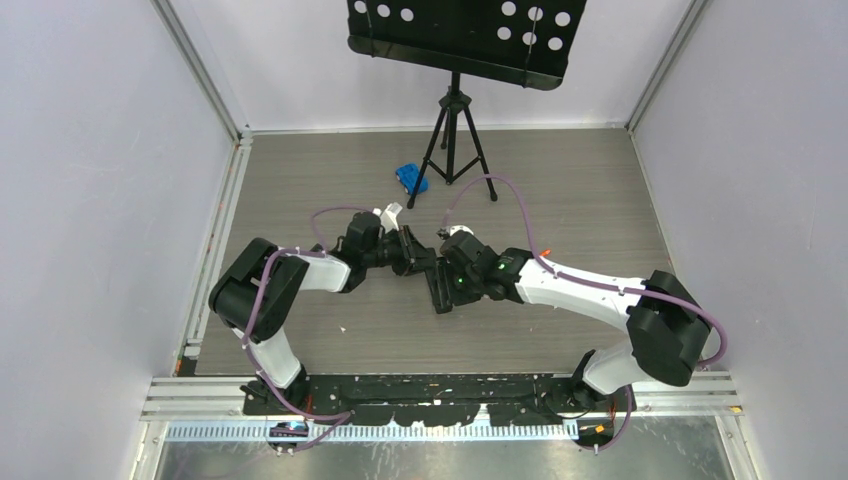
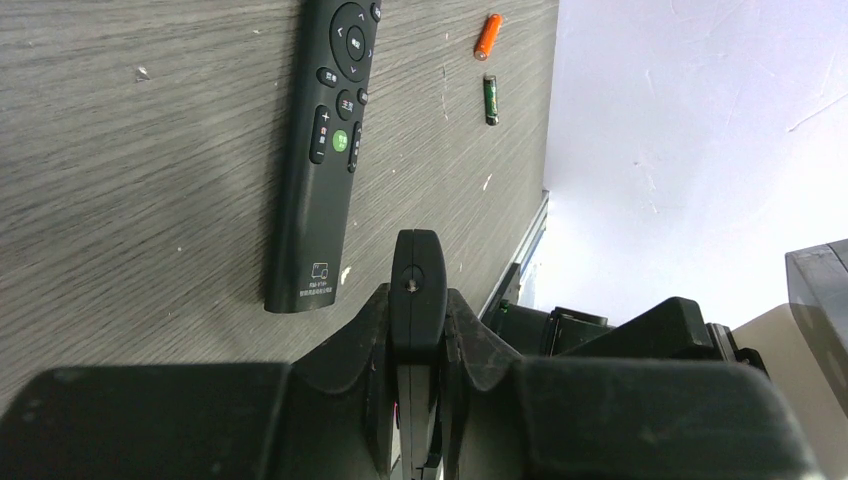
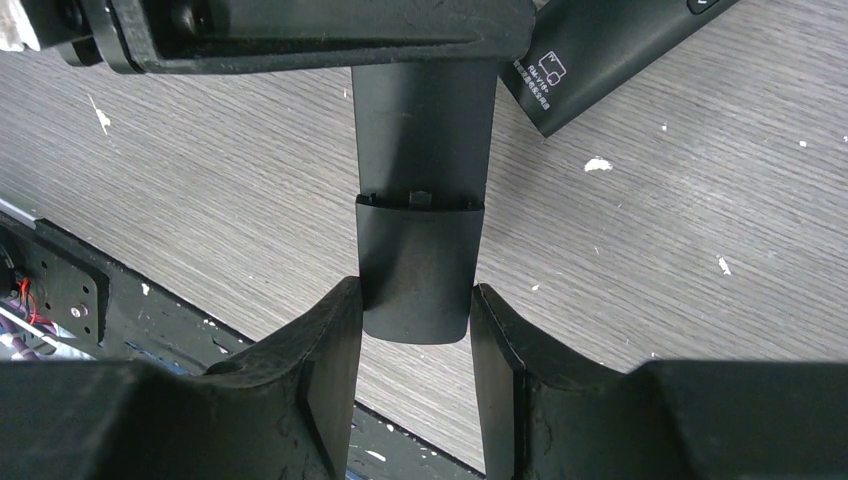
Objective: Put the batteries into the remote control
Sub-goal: Load the battery cover into the remote control.
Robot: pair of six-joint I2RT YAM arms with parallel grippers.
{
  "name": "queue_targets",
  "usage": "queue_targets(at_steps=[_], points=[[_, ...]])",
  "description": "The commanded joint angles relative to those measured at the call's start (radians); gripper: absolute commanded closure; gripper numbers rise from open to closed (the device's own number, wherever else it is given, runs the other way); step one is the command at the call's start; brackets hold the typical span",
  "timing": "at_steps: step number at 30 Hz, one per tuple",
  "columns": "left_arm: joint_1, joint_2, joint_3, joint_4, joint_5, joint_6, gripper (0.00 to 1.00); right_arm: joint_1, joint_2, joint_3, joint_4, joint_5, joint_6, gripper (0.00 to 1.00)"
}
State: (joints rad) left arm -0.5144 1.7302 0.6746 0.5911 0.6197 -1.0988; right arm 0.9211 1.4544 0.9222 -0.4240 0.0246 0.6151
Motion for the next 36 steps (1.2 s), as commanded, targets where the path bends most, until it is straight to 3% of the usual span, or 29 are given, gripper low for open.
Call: queue_targets(at_steps=[1,24,36], points=[[-0.001,-0.014,0.025,0.052,0.004,-0.017,1.0,0.009,0.013,0.029,-0.057,-0.002,0.012,0.6],[-0.001,-0.036,0.053,-0.021,0.019,0.044,1.0,0.005,0.049,0.068,-0.13,-0.089,-0.005,0.61],[-0.001,-0.087,0.057,0.007,0.193,0.025,1.0,-0.024,0.03,0.049,-0.06,-0.101,-0.018,0.59]])
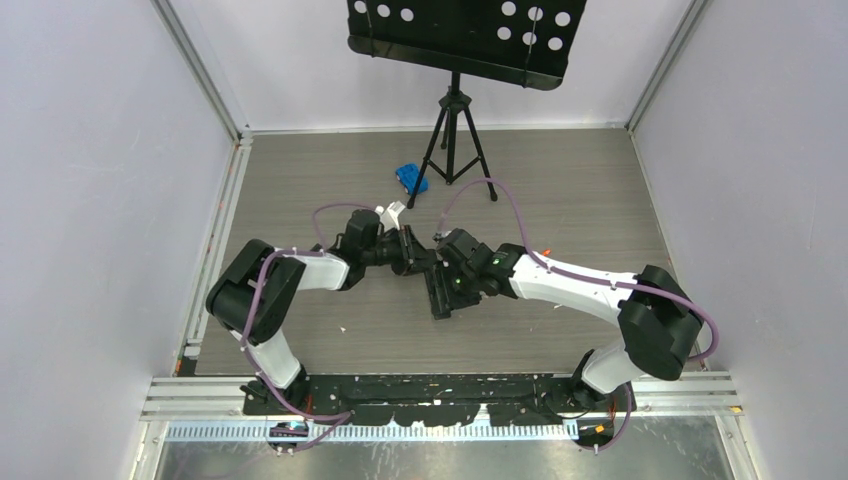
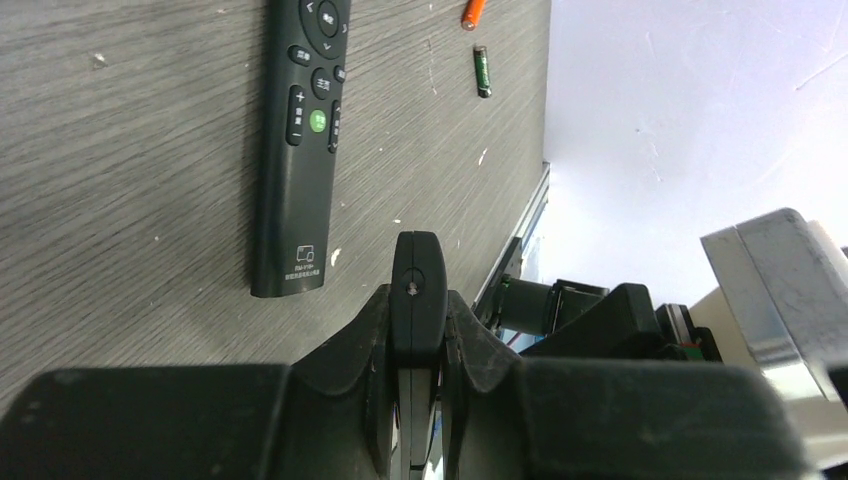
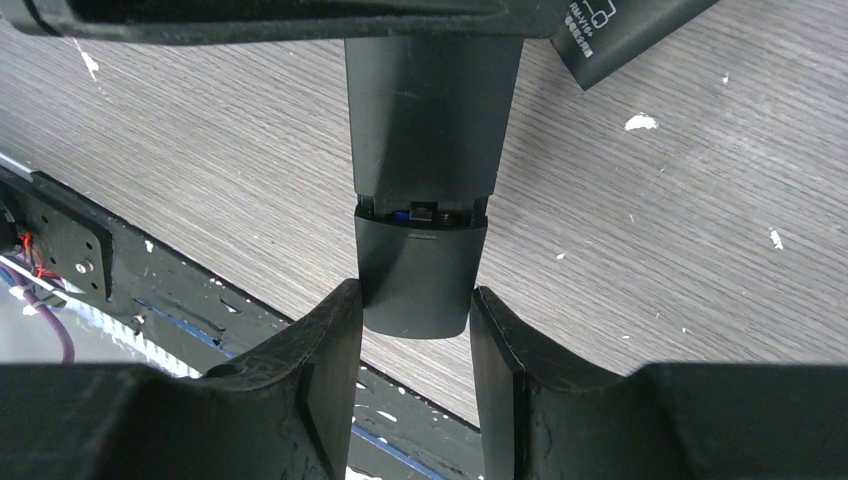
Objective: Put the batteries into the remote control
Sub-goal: Load the battery cover into the remote control.
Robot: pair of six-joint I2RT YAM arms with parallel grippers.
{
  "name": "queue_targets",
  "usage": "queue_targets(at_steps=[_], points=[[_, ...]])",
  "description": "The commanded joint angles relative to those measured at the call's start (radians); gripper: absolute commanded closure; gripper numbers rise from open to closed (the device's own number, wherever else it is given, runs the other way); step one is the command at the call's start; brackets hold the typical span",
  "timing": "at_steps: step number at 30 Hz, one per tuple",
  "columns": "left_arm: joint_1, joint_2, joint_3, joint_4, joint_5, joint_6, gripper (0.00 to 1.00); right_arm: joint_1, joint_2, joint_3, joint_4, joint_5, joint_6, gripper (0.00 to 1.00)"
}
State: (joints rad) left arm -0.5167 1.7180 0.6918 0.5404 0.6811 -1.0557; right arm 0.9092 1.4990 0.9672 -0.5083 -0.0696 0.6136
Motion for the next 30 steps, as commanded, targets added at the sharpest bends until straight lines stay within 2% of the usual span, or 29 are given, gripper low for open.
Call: queue_targets(at_steps=[1,8,17,30], points=[[0.001,-0.08,0.04,0.058,0.143,-0.019,1.0,-0.014,-0.016,0.003,0.024,-0.006,-0.019,0.59],[0.001,-0.086,0.041,0.059,0.206,-0.017,1.0,-0.037,-0.043,0.002,0.034,-0.014,-0.024,0.57],[0.001,-0.085,0.041,0.061,0.213,-0.054,1.0,-0.052,-0.037,0.007,0.042,-0.029,-0.012,0.55],[-0.017,-0.101,0.023,0.06,0.213,-0.106,1.0,-0.053,0.015,0.081,0.06,0.092,-0.046,0.52]])
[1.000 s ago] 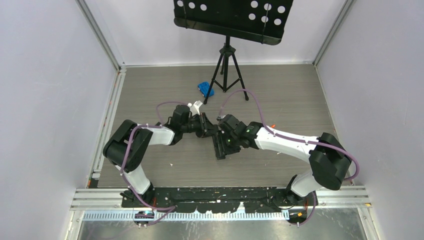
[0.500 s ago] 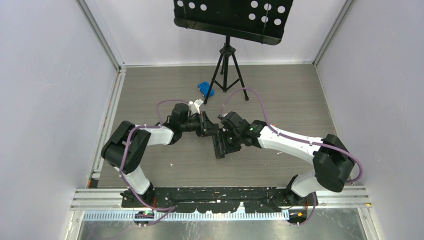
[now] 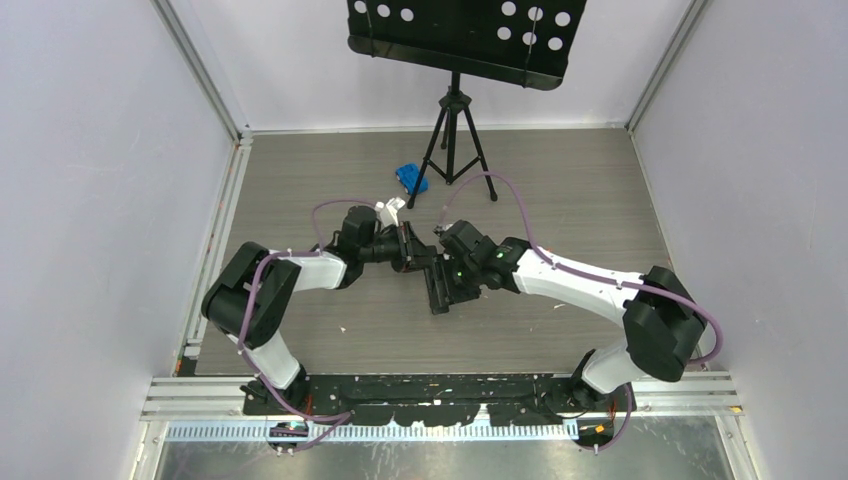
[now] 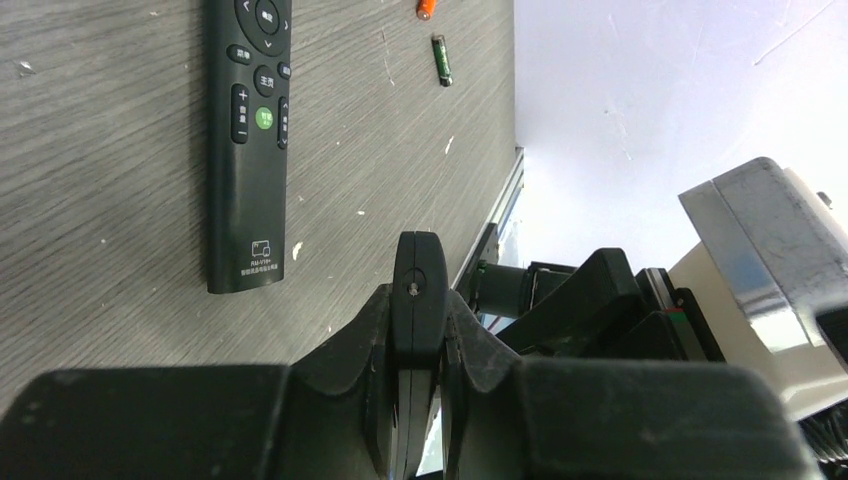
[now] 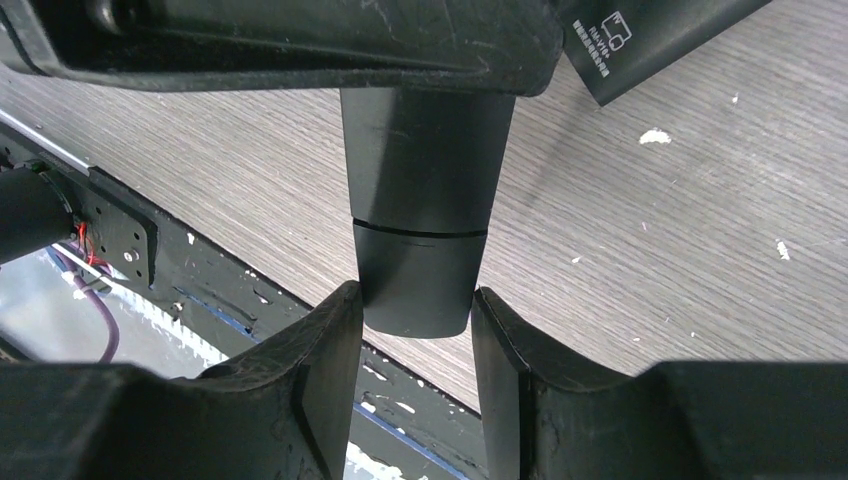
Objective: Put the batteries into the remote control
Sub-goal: Load the battery cover into the remote control.
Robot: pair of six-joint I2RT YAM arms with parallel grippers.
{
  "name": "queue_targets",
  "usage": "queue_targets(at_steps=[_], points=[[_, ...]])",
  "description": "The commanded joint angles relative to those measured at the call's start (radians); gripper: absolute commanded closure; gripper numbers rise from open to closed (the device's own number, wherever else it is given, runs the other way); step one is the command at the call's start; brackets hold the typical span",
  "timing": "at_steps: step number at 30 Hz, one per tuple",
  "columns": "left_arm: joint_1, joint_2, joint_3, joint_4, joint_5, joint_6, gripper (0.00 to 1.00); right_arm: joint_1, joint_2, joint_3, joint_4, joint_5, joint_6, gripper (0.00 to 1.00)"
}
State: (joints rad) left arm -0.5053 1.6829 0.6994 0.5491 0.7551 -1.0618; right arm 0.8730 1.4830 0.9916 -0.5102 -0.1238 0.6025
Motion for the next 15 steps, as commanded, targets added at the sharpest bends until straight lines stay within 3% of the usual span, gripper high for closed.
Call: queue_targets(at_steps=[1,9,15], points=[[-0.033,-0.065,0.014,0.049,0.138,-0.102,1.0,-0.017,0.04,0.068,0.062,0.159,-0.041,0.52],[-0.047,-0.084,-0.006,0.02,0.127,-0.097,1.0,-0.019,0.09,0.133,0.062,0.196,-0.069,0.52],[-0.044,-0.142,0.018,-0.098,0.075,-0.051,1.0,-0.021,0.059,0.127,0.063,0.19,-0.075,0.45]])
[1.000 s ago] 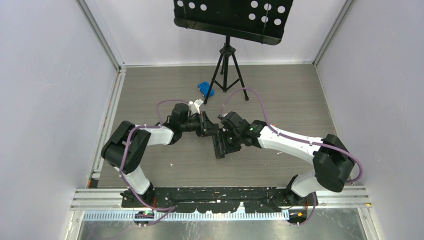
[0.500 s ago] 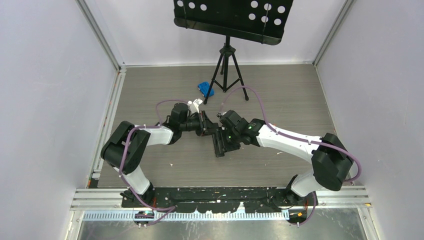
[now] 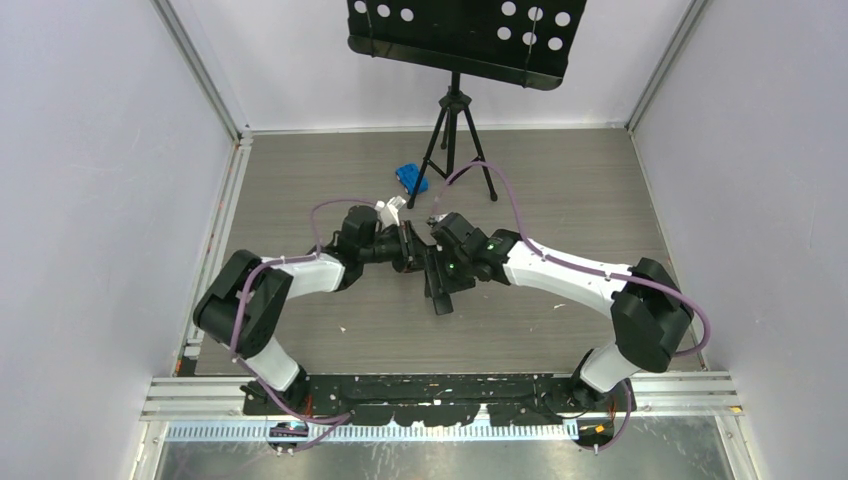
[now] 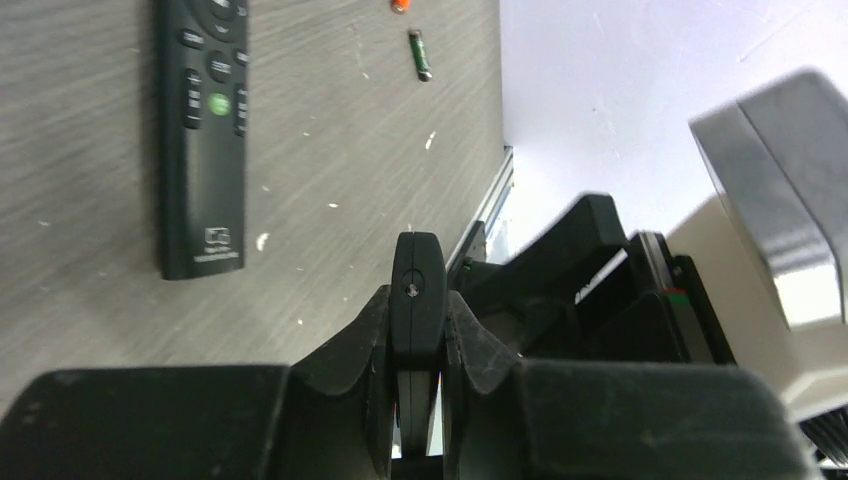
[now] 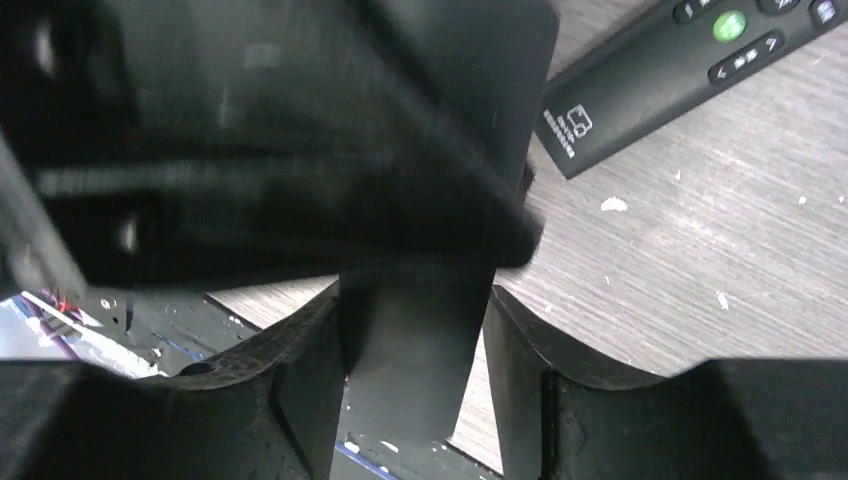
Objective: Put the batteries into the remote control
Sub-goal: Load the battery cover into the remote control.
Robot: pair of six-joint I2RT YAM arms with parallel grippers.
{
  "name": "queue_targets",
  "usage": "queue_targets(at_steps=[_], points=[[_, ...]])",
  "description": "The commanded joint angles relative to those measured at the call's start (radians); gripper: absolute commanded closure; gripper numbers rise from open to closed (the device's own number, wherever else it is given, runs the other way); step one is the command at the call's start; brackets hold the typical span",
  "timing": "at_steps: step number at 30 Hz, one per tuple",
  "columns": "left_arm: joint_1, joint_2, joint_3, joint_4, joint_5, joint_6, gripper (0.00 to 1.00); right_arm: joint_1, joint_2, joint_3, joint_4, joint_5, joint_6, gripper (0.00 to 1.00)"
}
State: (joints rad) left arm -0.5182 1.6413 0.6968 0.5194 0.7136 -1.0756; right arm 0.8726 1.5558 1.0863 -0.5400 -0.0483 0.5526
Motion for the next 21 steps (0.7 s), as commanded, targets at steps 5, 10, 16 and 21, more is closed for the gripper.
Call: queue_targets(at_steps=[5,10,16,21], points=[[-0.004,-0.154,0.049,-0.153,0.062,0.003,1.0,-0.023,-0.086,-0.016,0.092,0.062,-0.023,0.37],[0.019,-0.18,0.058,-0.161,0.061,0.003,1.0,-0.023,-0.227,-0.093,0.121,-0.04,-0.003,0.24],[0.024,-0.216,0.068,-0.168,0.067,-0.015,1.0,-0.023,-0.443,-0.22,0.283,-0.133,0.148,0.14],[0.024,-0.285,0.062,-0.124,0.037,-0.099,1.0,-0.023,-0.62,-0.364,0.456,-0.047,0.377,0.12]])
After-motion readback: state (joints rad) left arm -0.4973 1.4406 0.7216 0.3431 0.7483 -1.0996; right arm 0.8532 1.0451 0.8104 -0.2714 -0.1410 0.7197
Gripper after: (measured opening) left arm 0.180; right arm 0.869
